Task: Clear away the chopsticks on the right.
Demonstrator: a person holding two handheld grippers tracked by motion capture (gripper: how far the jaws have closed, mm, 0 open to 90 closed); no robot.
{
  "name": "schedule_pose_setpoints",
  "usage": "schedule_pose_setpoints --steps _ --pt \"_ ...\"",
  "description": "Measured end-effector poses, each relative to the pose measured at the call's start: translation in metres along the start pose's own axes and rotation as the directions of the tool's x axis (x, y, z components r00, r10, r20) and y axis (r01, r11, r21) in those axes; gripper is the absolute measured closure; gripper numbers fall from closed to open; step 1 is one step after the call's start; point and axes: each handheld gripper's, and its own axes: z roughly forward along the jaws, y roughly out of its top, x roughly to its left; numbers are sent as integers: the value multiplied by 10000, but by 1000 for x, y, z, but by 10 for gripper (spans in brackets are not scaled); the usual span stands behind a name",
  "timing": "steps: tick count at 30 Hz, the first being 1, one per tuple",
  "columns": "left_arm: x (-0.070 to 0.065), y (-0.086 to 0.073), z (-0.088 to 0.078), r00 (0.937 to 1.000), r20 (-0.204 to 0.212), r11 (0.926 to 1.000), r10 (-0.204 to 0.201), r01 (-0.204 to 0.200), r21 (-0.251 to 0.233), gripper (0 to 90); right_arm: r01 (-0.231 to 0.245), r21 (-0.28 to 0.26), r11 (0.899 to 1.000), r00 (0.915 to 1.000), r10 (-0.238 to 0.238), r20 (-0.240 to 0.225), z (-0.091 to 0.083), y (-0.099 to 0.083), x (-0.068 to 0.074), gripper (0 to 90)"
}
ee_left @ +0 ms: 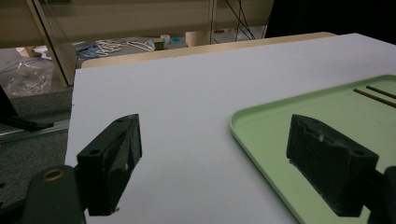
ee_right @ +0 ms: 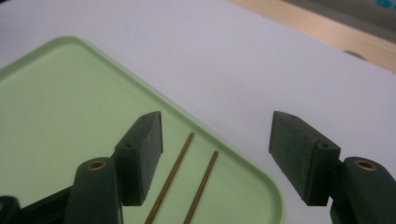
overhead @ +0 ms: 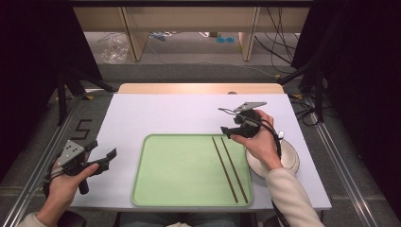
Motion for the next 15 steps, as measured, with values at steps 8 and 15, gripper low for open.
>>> schedule_pose_setpoints --steps 8,15 --pt "0 0 0 10000 2 10000 15 -15 -8 182 -363 -521 9980 9993 359 -81 -16 -12 4 347" --pt "0 0 0 10000 -6 10000 3 -3 -1 182 -391 -769 9963 9992 394 20 -31 -33 6 344"
